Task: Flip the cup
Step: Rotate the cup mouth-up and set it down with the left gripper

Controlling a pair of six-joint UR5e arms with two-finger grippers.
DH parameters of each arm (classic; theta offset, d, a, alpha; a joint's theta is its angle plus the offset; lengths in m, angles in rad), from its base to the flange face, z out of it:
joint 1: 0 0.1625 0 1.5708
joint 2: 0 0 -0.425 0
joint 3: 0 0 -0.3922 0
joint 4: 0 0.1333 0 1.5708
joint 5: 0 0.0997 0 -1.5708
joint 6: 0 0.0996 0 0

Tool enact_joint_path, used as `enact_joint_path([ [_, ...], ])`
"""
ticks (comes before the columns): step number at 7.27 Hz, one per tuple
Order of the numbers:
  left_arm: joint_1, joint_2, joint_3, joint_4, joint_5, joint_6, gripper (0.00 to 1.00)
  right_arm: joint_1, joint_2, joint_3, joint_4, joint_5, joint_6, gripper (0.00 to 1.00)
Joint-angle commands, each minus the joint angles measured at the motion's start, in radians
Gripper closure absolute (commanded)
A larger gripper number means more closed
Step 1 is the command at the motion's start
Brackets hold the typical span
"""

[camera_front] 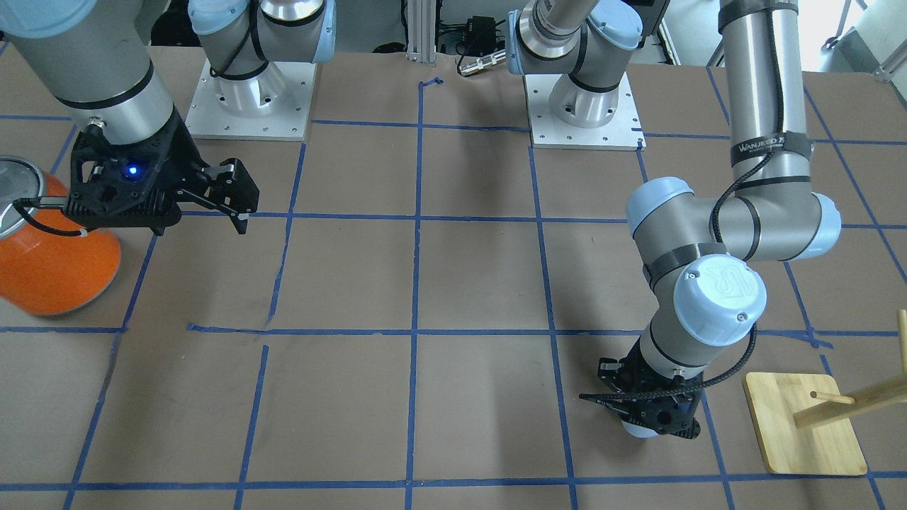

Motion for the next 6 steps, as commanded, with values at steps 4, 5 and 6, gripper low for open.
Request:
enact_joint_path([
  [4, 0.001, 0.019, 0.001, -0.017, 0.018, 0.004, 0.0, 0.0, -0.036, 0.011, 0.008, -0.002, 0.0, 0.0],
  [5, -0.004, 0.06, 0.001, -0.044, 0.021, -0.003, 0.0, 0.0, -0.036, 0.02, 0.006, -0.002, 0.0, 0.0],
  [6, -0.013, 0.128, 0.004, -0.133, 0.016, -0.011, 0.0, 0.0, -0.036, 0.037, 0.006, -0.005, 0.0, 0.0],
])
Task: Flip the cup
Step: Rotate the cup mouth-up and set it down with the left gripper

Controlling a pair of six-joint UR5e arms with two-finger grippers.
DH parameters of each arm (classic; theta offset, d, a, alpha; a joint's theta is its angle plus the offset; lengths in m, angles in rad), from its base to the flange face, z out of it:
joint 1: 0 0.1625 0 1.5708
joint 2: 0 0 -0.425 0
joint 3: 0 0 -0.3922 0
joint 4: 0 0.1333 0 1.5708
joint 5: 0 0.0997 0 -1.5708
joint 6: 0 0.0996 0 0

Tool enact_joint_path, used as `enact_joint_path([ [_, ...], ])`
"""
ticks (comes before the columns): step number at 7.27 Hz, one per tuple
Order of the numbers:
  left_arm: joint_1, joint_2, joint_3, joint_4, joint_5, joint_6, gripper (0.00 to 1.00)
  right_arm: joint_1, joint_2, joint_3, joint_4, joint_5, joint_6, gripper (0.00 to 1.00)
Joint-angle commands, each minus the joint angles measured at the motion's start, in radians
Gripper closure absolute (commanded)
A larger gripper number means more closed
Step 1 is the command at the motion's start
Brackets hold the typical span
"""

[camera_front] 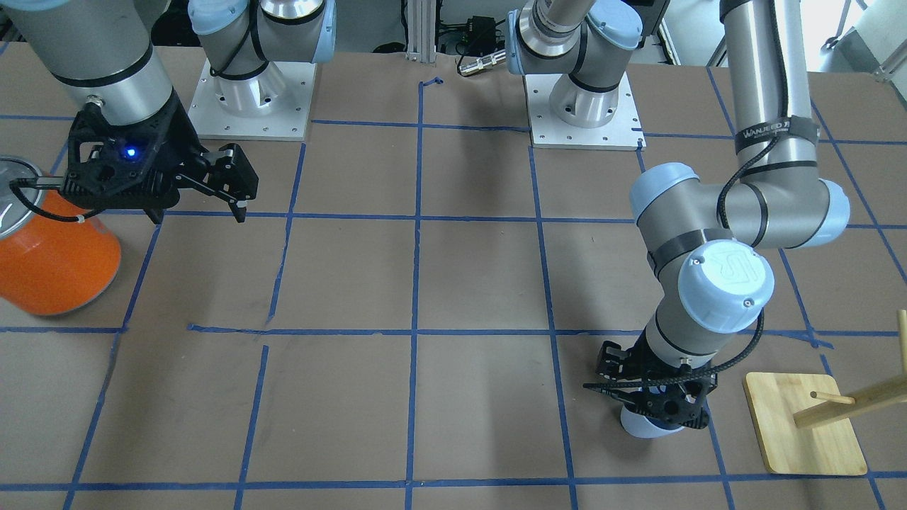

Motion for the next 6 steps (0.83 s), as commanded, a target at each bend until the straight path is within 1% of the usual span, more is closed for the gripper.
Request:
enact_joint_path([
  [1, -0.013, 0.156, -0.002, -0.12, -0.002, -0.032, 0.0, -0.002, -0.004, 0.028, 0.0, -0.002, 0.0, 0.0],
  [4, -0.016, 0.402, -0.016, -0.3, -0.062, -0.075, 0.0, 0.0, -0.005, 0.029, 0.002, -0.002, 0.0, 0.0],
  [5, -0.018, 0.464, -0.036, -0.328, -0.062, -0.099, 0.0, -0.002, -0.005, 0.029, 0.002, -0.001, -0.001, 0.0],
  [6, -0.021, 0.51, -0.063, -0.33, -0.061, -0.115, 0.0, -0.002, -0.005, 0.029, 0.002, -0.001, -0.002, 0.0],
])
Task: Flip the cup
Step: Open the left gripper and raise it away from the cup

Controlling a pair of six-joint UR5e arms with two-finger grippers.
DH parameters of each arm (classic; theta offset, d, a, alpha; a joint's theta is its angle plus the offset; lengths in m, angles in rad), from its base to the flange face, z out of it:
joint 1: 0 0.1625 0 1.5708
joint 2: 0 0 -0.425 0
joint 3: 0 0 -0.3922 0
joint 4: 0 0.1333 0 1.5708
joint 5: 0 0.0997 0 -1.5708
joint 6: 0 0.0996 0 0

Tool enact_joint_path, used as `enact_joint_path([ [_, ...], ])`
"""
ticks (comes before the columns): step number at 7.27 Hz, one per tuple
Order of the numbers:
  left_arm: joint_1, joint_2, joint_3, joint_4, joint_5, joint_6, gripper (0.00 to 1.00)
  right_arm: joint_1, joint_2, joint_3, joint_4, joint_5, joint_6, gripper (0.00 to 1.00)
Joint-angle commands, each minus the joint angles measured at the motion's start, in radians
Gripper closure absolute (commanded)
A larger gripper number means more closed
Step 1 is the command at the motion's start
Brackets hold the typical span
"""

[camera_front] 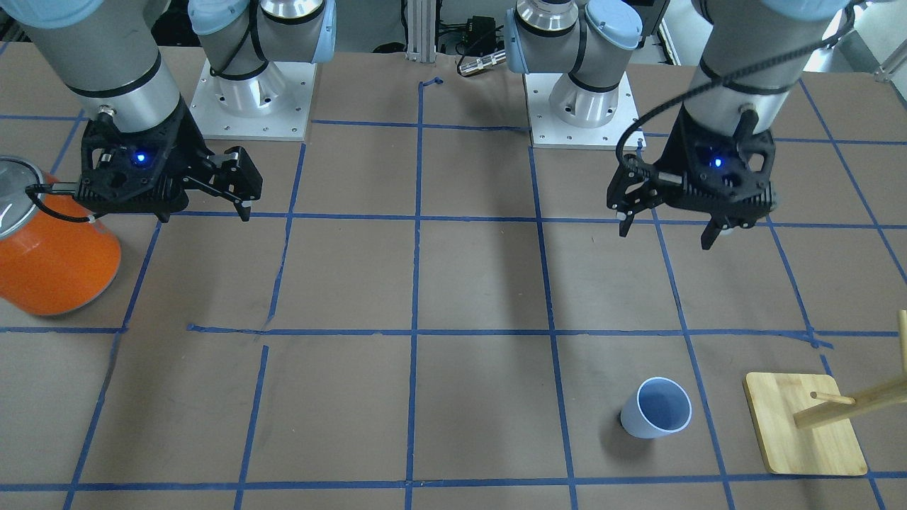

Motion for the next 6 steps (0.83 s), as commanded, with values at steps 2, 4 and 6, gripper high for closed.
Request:
enact_joint_path([
  [2, -0.02, 0.098, -0.073, -0.035, 0.002, -0.173, 0.0, -0.001, 0.0, 0.0, 0.002, 0.001, 0.001, 0.0],
  [4, -0.099, 0.076, -0.058, -0.086, 0.005, -0.324, 0.0, 0.001, -0.006, 0.002, 0.011, 0.001, 0.001, 0.0],
  [6, -0.11, 0.042, 0.02, -0.127, 0.002, -0.323, 0.0, -0.001, -0.006, 0.002, 0.064, -0.003, 0.001, 0.0],
])
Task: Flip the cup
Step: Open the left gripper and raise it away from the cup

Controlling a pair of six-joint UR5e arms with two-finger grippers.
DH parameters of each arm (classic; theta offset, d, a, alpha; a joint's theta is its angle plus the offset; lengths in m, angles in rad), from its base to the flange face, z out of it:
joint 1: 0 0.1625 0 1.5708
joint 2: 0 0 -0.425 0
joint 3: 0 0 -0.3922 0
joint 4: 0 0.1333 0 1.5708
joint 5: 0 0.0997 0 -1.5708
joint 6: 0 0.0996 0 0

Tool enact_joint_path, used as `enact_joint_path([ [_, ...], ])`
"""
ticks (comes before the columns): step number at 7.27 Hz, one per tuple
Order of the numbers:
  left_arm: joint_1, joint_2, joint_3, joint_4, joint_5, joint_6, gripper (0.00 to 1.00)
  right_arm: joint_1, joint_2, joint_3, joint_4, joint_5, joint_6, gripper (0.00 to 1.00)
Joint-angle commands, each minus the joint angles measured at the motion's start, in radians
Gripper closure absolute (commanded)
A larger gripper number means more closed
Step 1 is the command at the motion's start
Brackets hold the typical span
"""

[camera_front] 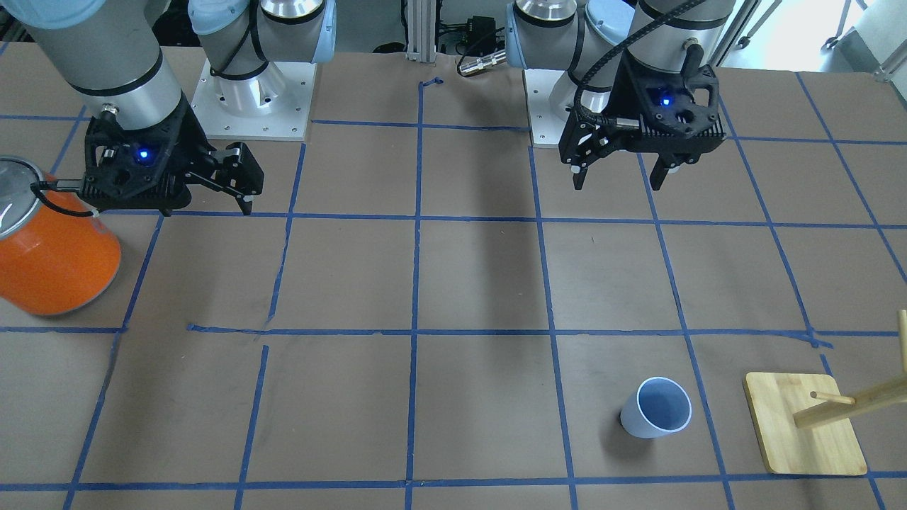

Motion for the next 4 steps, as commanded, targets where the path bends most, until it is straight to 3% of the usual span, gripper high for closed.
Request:
enact_joint_path([
  [1, -0.004, -0.035, 0.073, -0.033, -0.009, -0.007, 0.0, 0.0, -0.001, -0.001, 0.019, -0.002, 0.0, 0.0],
  [3, 0.025, -0.124, 0.218, -0.09, -0.008, -0.007, 0.0, 0.0, -0.001, -0.001, 0.021, -0.021, 0.003, 0.0],
  [4, 0.025, -0.131, 0.222, -0.131, -0.012, -0.008, 0.0, 0.0, -0.002, -0.001, 0.022, -0.066, 0.0, 0.0],
])
